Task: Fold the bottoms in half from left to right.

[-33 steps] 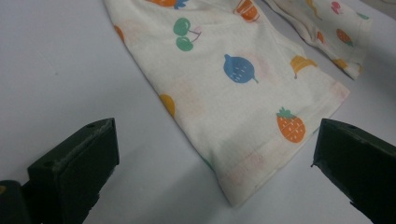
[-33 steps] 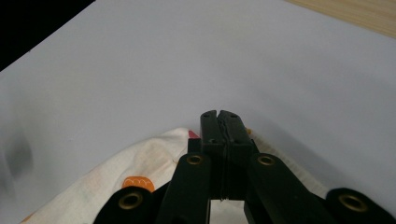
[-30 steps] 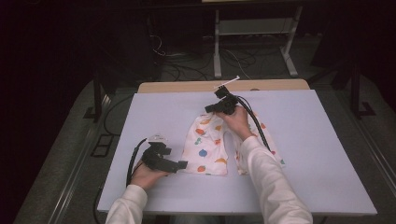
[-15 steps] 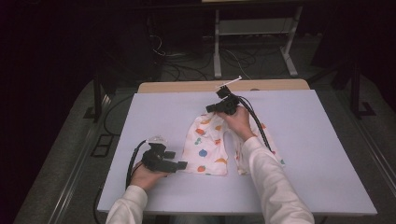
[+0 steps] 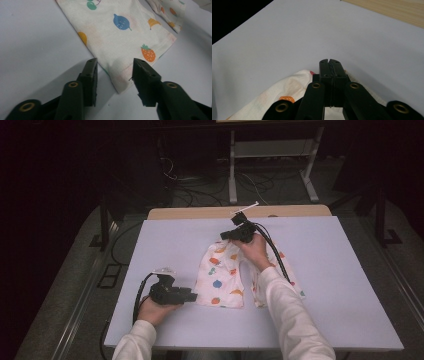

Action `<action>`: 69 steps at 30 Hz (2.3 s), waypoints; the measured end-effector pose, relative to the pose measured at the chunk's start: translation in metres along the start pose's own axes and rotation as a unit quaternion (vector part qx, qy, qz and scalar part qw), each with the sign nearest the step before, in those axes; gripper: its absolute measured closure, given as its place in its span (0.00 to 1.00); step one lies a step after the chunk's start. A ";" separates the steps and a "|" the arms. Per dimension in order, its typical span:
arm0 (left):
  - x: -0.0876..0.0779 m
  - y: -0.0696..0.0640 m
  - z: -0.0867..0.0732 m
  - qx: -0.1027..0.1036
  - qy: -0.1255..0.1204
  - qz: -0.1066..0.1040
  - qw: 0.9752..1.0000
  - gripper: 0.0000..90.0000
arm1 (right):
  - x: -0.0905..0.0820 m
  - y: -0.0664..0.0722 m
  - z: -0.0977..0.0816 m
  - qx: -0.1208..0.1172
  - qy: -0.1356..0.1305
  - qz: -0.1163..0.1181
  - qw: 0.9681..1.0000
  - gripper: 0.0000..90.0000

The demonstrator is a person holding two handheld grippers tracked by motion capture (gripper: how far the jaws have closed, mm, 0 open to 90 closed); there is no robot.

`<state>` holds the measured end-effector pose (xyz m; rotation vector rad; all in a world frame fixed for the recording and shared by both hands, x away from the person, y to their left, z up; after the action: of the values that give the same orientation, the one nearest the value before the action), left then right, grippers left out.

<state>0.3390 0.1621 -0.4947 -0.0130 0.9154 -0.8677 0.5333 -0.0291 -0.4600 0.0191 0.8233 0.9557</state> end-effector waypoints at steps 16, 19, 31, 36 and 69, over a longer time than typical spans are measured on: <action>0.010 -0.005 0.002 0.016 0.032 -0.025 0.999 0.96 | 0.000 0.001 0.001 -0.004 -0.002 0.001 1.000 0.98; 0.011 -0.005 0.003 0.018 0.032 -0.022 0.999 0.98 | -0.001 0.002 0.001 -0.006 -0.003 0.001 1.000 0.98; 0.004 -0.014 0.009 0.051 0.026 -0.011 0.998 0.99 | -0.008 0.000 0.004 -0.007 -0.007 0.001 1.000 0.98; 0.000 -0.021 0.014 0.063 0.018 -0.019 0.998 0.99 | -0.012 -0.001 0.005 -0.007 -0.011 0.001 1.000 0.98; 0.003 -0.087 0.055 0.142 -0.003 -0.069 0.987 0.99 | -0.044 -0.029 0.011 0.017 -0.029 -0.019 0.999 0.98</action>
<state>0.3214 0.0831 -0.4307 0.1693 0.7848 -1.1211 0.5472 -0.0755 -0.4358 0.0598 0.7829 0.9011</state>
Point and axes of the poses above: each handheld gripper's, and its own axes: x roughly forward along the jaws, z roughly out of its top, y roughly to its left, the point moved 7 cm from there along x, roughly forward along the jaws, and after that the axes turned 5 degrees about z, right-handed, at the moved point
